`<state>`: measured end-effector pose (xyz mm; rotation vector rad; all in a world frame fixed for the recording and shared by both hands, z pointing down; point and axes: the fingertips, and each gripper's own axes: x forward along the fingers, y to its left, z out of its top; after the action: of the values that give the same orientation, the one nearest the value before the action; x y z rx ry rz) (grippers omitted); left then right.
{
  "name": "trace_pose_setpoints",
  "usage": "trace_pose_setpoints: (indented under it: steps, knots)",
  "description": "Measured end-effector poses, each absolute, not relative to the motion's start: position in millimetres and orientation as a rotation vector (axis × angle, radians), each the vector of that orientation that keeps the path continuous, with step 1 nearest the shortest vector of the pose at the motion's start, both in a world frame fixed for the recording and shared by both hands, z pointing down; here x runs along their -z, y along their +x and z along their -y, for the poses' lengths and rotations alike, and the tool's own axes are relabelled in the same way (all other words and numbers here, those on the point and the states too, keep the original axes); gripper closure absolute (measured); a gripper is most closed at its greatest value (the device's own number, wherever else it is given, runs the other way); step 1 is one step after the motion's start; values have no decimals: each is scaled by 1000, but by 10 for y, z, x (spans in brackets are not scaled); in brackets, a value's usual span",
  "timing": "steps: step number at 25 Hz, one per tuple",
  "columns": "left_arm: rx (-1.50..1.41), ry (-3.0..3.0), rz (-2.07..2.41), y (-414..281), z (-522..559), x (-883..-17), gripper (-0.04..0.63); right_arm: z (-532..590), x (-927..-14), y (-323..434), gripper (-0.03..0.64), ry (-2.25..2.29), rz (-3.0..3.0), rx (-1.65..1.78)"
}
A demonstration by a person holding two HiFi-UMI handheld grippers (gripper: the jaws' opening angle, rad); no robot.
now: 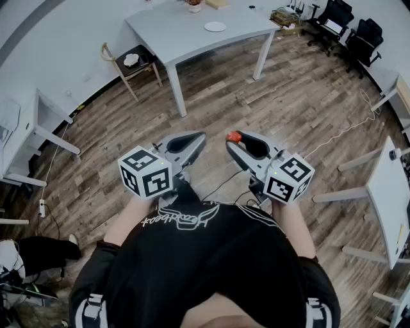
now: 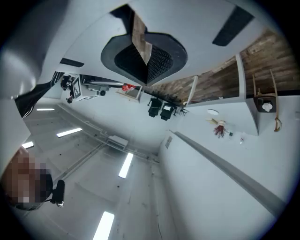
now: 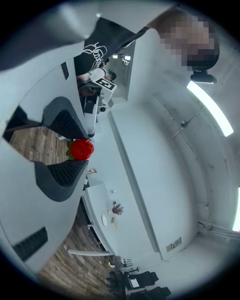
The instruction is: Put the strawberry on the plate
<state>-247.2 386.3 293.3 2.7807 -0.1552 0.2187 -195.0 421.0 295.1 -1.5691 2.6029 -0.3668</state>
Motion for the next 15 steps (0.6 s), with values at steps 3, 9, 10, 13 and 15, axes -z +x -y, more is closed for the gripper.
trace_pose_setpoints:
  steps: [3, 9, 10, 13, 15]
  knots:
    - [-220, 2793, 134, -2464, -3876, -2878, 589, -4214, -2889, -1939, 483, -1584, -2595, 358]
    - [-198, 2802, 98, -2397, -3955, -2805, 589, -4303, -2831, -1886, 483, -1611, -2592, 329]
    - [-198, 2806, 93, -2382, -3972, -2797, 589, -4318, -2825, -1873, 483, -1613, -2592, 327]
    - [-200, 2809, 78, -2352, -4010, -2777, 589, -4347, -2799, -1846, 483, -1618, -2590, 321]
    - [-198, 2806, 71, -2345, -4029, -2767, 589, -4356, -2794, -1833, 483, -1618, -2590, 322]
